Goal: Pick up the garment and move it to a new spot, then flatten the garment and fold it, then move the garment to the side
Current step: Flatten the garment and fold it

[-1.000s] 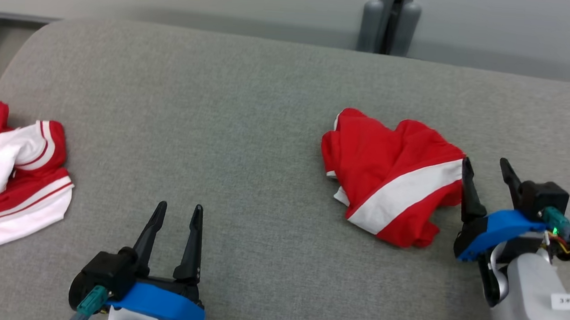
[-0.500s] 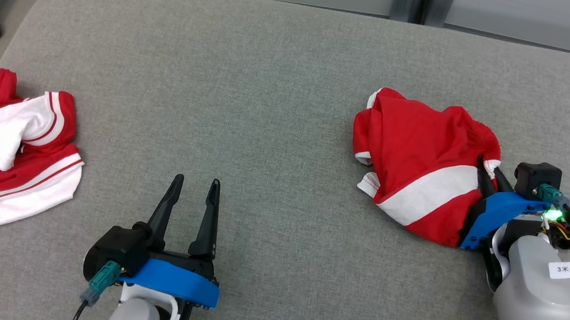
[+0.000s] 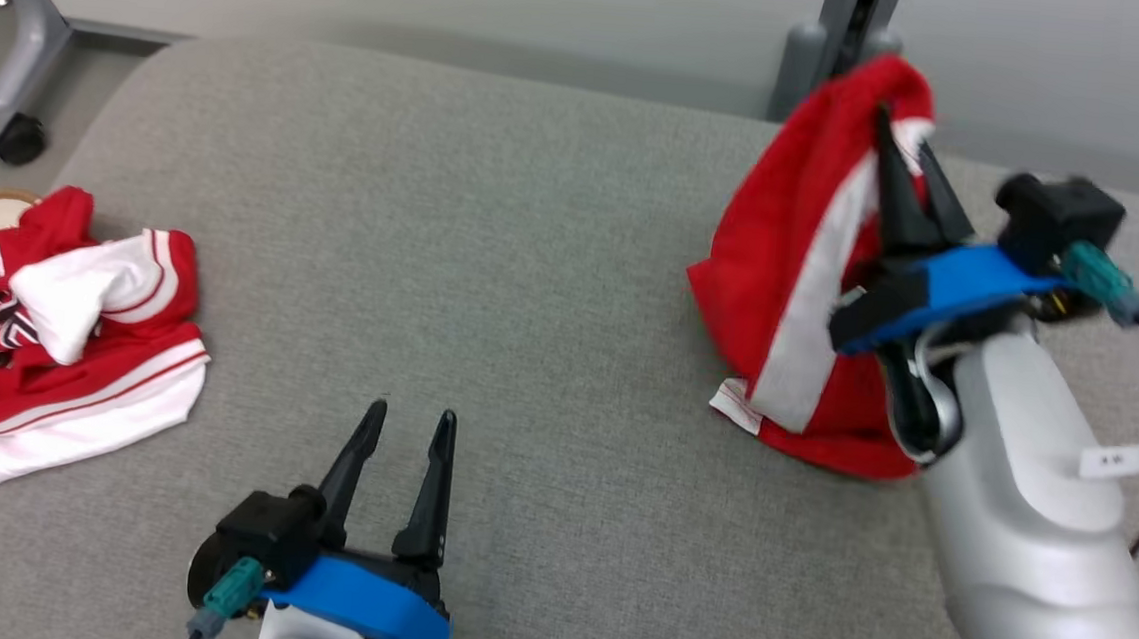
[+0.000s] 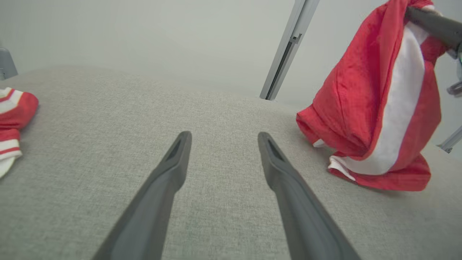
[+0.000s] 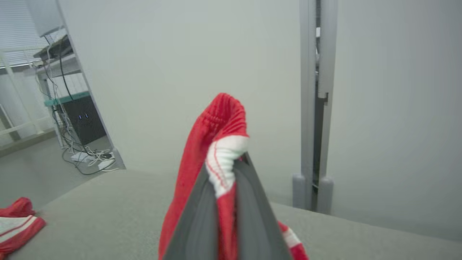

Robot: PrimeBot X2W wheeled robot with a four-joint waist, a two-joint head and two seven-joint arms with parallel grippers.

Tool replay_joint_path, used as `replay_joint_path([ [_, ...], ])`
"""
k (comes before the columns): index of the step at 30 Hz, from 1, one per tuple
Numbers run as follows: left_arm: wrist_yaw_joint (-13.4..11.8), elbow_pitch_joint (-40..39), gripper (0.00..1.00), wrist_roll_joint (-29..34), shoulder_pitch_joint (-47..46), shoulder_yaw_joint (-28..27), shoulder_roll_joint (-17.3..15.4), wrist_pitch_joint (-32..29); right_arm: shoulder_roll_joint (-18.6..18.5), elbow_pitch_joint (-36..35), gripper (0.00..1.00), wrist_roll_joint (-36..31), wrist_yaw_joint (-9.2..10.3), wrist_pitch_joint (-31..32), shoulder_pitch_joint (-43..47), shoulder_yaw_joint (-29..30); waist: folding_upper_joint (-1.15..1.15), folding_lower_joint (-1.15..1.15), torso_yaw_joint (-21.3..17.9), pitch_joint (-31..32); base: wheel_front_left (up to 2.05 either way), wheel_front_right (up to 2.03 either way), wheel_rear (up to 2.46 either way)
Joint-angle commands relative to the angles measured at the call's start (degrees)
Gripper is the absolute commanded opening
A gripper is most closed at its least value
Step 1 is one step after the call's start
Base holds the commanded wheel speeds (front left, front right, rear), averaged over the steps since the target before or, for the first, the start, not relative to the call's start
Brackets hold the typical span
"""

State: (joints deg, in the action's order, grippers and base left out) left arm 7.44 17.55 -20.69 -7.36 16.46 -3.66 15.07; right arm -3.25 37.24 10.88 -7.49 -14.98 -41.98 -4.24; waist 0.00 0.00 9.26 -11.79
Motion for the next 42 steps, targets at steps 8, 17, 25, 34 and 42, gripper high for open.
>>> replay_joint_path([
  [8, 0.1, 2.3, 1.0, -0.3, 4.2, 1.0, 0.1, 0.2, 0.3, -10.2, 0.0, 24.2, 0.0, 2.5, -8.8, -19.6, 0.0, 0.0, 1.7, 5.9, 0.0, 0.0, 0.0],
  [17, 0.1, 2.6, 1.0, -0.2, 6.8, -2.0, -0.1, 0.2, 0.2, -9.4, 0.0, 33.7, 0.0, 0.1, -8.6, -25.1, 0.0, 0.0, 0.5, 7.9, 0.0, 0.0, 0.0],
  [25, 0.1, 1.8, 1.0, 0.9, 6.9, -6.1, 0.3, 0.2, -3.3, 0.7, 0.0, 24.3, 0.0, -0.2, 10.7, -16.3, 0.0, 0.0, -4.2, 6.5, 0.0, 0.0, 0.0],
  [34, 0.1, 1.8, 1.0, 2.3, 6.9, -9.4, 0.5, 0.2, -7.2, -1.7, 1.0, 10.5, 0.0, -0.3, 25.5, -5.5, 0.0, 0.0, -8.4, 6.1, 0.0, 0.0, 0.0],
  [42, 0.1, 1.2, 1.0, 4.4, 6.0, -12.5, 0.7, 0.2, -3.2, -12.8, 1.0, -11.4, 0.0, -0.2, 30.7, 2.6, 0.0, 0.0, -8.9, 6.9, 0.0, 0.0, 0.0],
])
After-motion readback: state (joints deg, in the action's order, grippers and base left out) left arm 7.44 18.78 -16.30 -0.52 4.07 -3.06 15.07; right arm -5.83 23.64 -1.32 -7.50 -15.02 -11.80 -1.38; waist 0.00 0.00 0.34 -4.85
